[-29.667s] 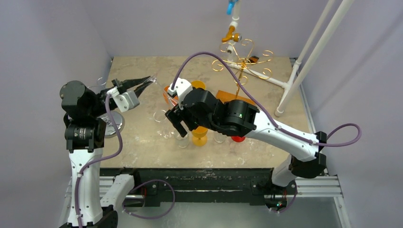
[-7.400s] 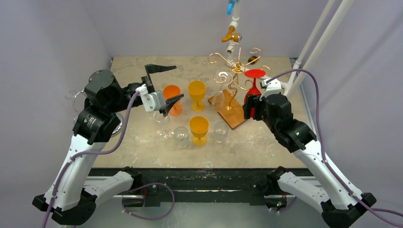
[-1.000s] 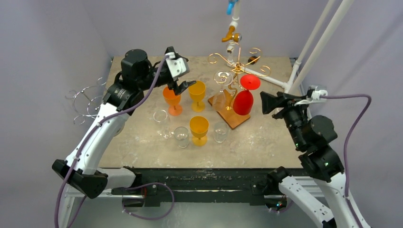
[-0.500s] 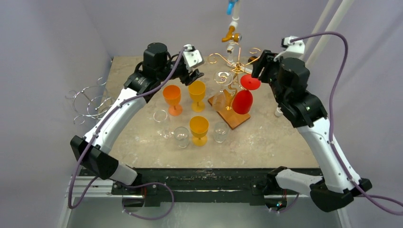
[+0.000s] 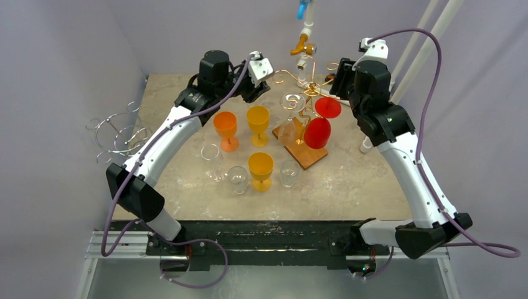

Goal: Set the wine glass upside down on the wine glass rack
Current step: Adjust the wine rack at the center of the board.

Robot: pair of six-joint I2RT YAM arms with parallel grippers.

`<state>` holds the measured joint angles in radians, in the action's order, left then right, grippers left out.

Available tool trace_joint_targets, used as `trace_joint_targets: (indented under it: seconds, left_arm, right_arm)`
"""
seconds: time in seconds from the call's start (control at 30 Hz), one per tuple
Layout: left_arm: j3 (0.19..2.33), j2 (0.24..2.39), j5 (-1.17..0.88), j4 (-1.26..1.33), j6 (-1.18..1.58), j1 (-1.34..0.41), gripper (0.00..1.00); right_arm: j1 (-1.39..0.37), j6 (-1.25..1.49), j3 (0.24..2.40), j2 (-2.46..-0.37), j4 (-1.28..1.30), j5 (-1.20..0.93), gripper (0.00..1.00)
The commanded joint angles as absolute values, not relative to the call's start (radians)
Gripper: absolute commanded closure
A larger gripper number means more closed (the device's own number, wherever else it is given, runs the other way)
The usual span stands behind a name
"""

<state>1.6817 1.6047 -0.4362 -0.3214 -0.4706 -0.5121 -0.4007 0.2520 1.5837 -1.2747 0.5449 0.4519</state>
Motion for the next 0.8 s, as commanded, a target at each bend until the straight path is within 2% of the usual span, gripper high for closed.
trace_joint_targets:
  seconds: [0.0, 0.3, 0.77]
  left_arm:
    - [1.727, 1.616, -0.428, -0.269, -0.444, -0.514, 0.58]
    - [1.727, 1.639, -0.481, -0.258, -0.440, -0.515, 0.67]
    - [1.785, 1.698, -0.489, -0.268, -0.472, -0.515, 0.69]
  right_arm:
    - [-0.365, 0.238, 1.648, -1.296, 0.568, 0.403, 0.45]
    - [-0.317, 0.234, 1.611, -1.315, 0.571, 0.351, 0.48]
    - [-0.292, 0.192, 1.565, -1.296, 0.555, 0.358, 0.52]
